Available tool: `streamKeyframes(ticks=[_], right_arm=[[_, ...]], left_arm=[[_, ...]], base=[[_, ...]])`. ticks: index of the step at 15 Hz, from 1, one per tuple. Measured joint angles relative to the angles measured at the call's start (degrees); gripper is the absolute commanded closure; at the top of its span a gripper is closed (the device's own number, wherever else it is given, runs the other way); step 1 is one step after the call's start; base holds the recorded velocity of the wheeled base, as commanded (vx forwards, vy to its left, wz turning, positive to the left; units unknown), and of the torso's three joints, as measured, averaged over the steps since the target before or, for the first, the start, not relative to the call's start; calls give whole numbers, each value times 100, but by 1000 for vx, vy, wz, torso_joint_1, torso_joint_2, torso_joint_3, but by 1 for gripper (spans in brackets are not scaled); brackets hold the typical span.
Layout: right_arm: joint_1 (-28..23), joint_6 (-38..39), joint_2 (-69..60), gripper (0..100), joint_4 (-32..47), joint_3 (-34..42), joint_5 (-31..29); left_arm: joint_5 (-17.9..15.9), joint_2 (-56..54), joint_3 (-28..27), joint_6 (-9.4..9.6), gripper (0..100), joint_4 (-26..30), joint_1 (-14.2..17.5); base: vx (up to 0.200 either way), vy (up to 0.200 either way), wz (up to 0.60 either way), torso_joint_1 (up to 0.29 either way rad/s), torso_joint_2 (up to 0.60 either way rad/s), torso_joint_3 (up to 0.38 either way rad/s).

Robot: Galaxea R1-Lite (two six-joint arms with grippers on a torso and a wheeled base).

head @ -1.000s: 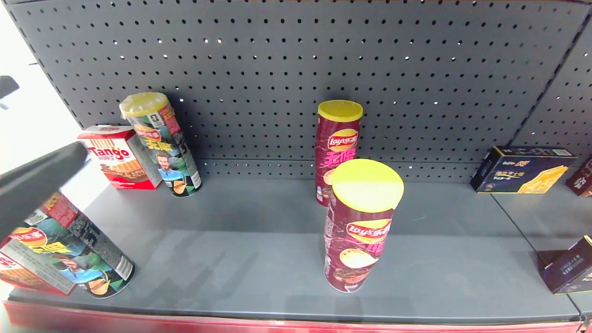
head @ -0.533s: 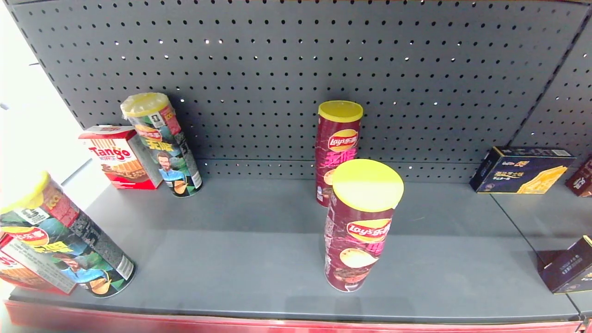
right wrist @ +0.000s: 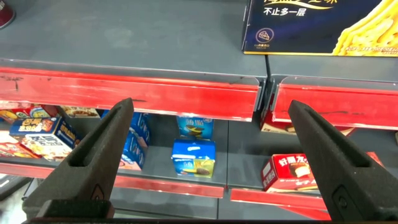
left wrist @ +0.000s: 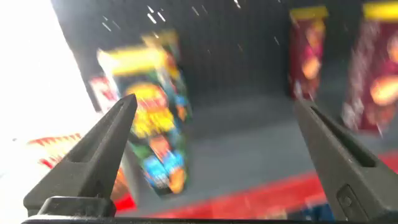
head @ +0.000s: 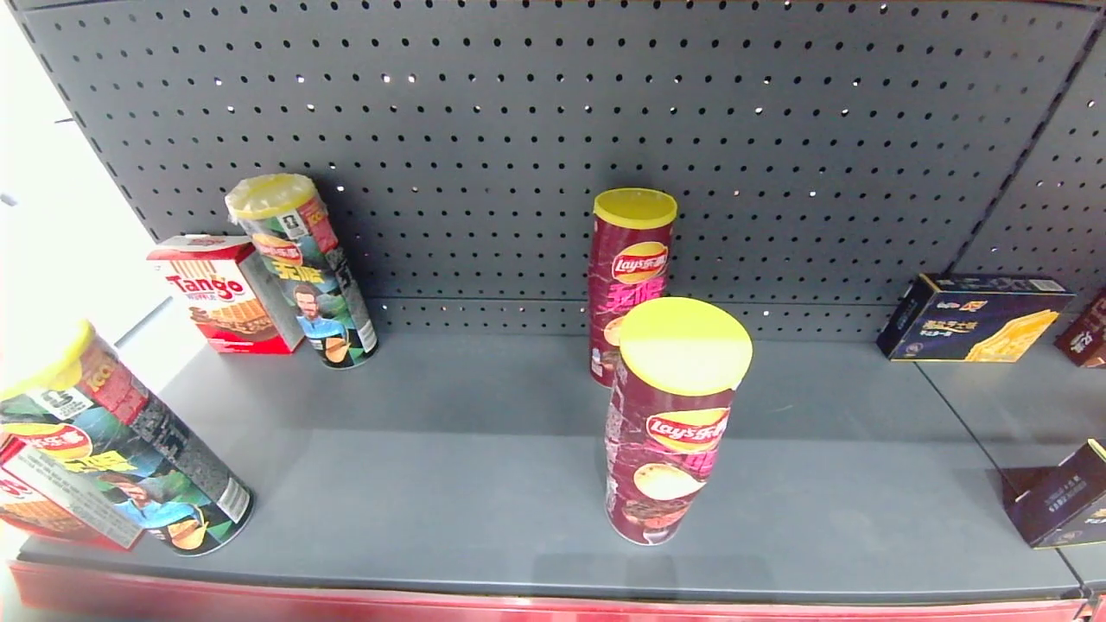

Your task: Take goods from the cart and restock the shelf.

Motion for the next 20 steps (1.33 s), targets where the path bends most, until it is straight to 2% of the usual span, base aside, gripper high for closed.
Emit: streamKeyframes(ticks=[2,4,6,10,11,13,15,16,18,19,20], right_arm=[[0,0,0,0,0,0,0],[0,-2,0,0,-2,0,0],[0,-2,0,0,-2,0,0],[0,-2,0,0,-2,0,2],[0,0,0,0,-2,0,0],[0,-2,0,0,-2,0,0],[0,-2,0,0,-5,0,0],[0,-2,0,0,-5,0,0],[0,-2,0,0,-2,0,0],[0,-2,0,0,-5,0,0],[0,-2,0,0,-5,0,0]], left_arm=[[-35,-83,201,162,0,608,-63],[-43,-232,252,306,0,1591,-477],[-16,-422,252,460,0,2152,-564],[48,-607,236,474,0,2204,-544],[61,-621,234,391,0,2211,-544],[123,-631,230,345,0,2231,-544],[346,-638,230,288,0,2203,-544],[639,-635,233,279,0,2203,-544],[1408,-634,233,284,0,2264,-544],[1953,-631,233,288,0,2395,-544],[2205,-629,233,271,0,2544,-540]], base=[[0,0,0,0,0,0],[0,0,0,0,0,0],[0,0,0,0,0,0],[0,0,0,0,0,0],[0,0,0,0,0,0],[0,0,0,0,0,0],[0,0,0,0,0,0],[0,0,0,0,0,0],[0,0,0,0,0,0],[0,0,0,0,0,0],[0,0,0,0,0,0]])
